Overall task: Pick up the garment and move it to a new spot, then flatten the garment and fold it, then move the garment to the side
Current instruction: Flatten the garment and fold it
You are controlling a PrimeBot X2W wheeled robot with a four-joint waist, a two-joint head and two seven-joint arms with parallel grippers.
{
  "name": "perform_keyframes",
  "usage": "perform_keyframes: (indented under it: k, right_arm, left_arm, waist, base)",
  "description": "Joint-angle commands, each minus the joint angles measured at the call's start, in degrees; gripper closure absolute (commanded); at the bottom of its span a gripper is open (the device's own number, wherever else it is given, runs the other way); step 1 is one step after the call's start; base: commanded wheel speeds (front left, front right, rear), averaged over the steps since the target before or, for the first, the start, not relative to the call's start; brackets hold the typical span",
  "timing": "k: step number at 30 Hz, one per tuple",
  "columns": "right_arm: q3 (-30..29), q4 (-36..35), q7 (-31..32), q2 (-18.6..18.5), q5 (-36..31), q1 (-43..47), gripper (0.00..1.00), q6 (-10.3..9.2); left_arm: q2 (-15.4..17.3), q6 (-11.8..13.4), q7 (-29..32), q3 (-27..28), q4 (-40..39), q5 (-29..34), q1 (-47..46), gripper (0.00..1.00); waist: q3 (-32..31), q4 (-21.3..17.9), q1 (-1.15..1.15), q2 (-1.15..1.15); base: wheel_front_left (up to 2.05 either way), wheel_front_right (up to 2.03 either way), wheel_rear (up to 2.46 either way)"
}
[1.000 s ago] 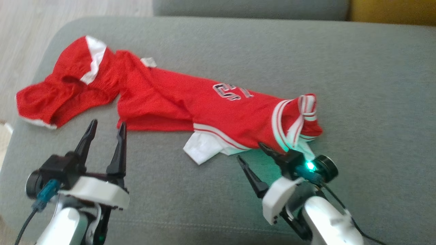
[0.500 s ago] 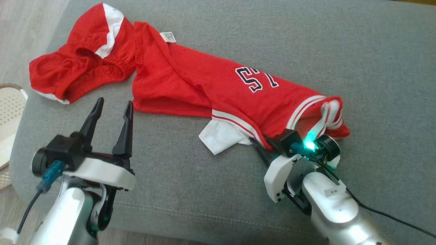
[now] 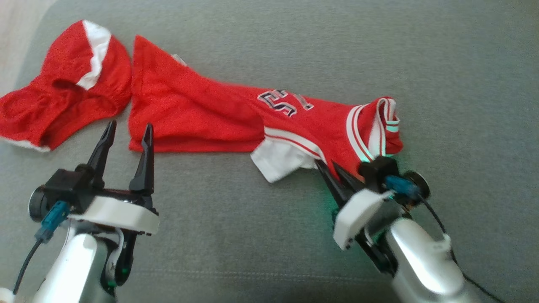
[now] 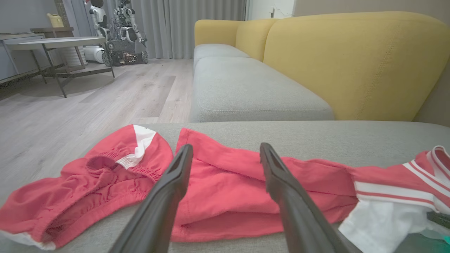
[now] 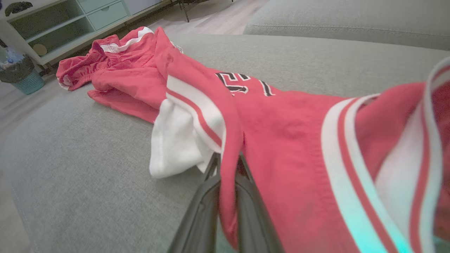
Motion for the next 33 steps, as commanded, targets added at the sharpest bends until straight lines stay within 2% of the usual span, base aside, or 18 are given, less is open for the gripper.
perform_keyframes:
  k: [1,8,13,16,22,28,29,30,31,33]
  right_arm:
    - [-1.0,-5.3,1.5,0.5,0.4,2.3,1.00,-0.04]
    - [-9.3,-20.2,9.5,0.5,2.8,10.2,1.00,-0.04]
    - [-15.5,-25.8,13.8,0.6,6.6,10.9,1.00,-0.04]
    - [-18.6,-25.4,15.8,0.6,7.8,8.6,1.00,-0.04]
    - [-22.2,-20.4,17.2,-1.2,7.3,2.4,1.00,-0.04]
    - [-22.6,-10.8,16.1,-4.2,8.6,-6.3,1.00,-0.04]
    - [-22.0,-9.1,15.6,-4.9,8.3,-7.4,0.85,-0.04]
    - [-21.8,-7.6,14.5,-5.1,8.6,-8.5,0.54,-0.04]
    - [-21.6,-6.2,13.2,-5.3,8.7,-9.5,0.00,-0.04]
    - [-21.2,-3.8,10.3,-5.9,8.0,-10.9,0.00,-0.04]
  left_arm:
    - [1.2,-0.1,-0.7,3.0,-2.1,0.6,-1.1,0.00]
    - [1.0,-0.4,-0.7,3.6,-2.9,1.0,-0.6,0.00]
    - [0.7,-0.9,-0.7,3.6,-3.2,1.1,-1.3,0.00]
    - [0.5,-1.3,-0.7,3.5,-3.4,1.2,-2.1,0.00]
    - [-0.4,-2.2,-0.7,2.9,-3.3,1.5,-4.1,0.00]
    - [-1.9,-3.6,-0.7,2.7,-2.7,1.9,-6.4,0.00]
    - [-2.1,-3.8,-0.7,2.7,-2.6,2.0,-6.6,0.00]
    - [-2.3,-4.0,-0.7,2.8,-2.4,2.1,-6.7,0.00]
    - [-2.4,-4.1,-0.7,2.9,-2.3,2.2,-6.8,0.00]
    - [-2.7,-4.3,-0.7,3.2,-2.0,2.5,-6.8,0.00]
  waist:
    - [-0.2,-1.6,0.00,0.00]
    - [0.1,-4.1,0.00,0.00]
    - [1.1,-4.4,0.00,0.00]
    - [2.2,-4.0,0.00,0.00]
    - [4.5,-2.2,0.00,0.00]
    - [6.7,-0.4,0.00,0.00]
    - [6.9,-0.2,0.00,0.00]
    - [7.0,-0.1,0.00,0.00]
    - [7.1,-0.1,0.00,0.00]
    - [7.2,-0.1,0.00,0.00]
  base:
    - [0.00,0.00,0.00]
    - [0.00,0.00,0.00]
    - [0.00,0.00,0.00]
    - [0.00,0.00,0.00]
    - [0.00,0.00,0.00]
    - [0.00,0.00,0.00]
    - [0.00,0.00,0.00]
    - [0.00,0.00,0.00]
    - [0.00,0.00,0.00]
    - [0.00,0.00,0.00]
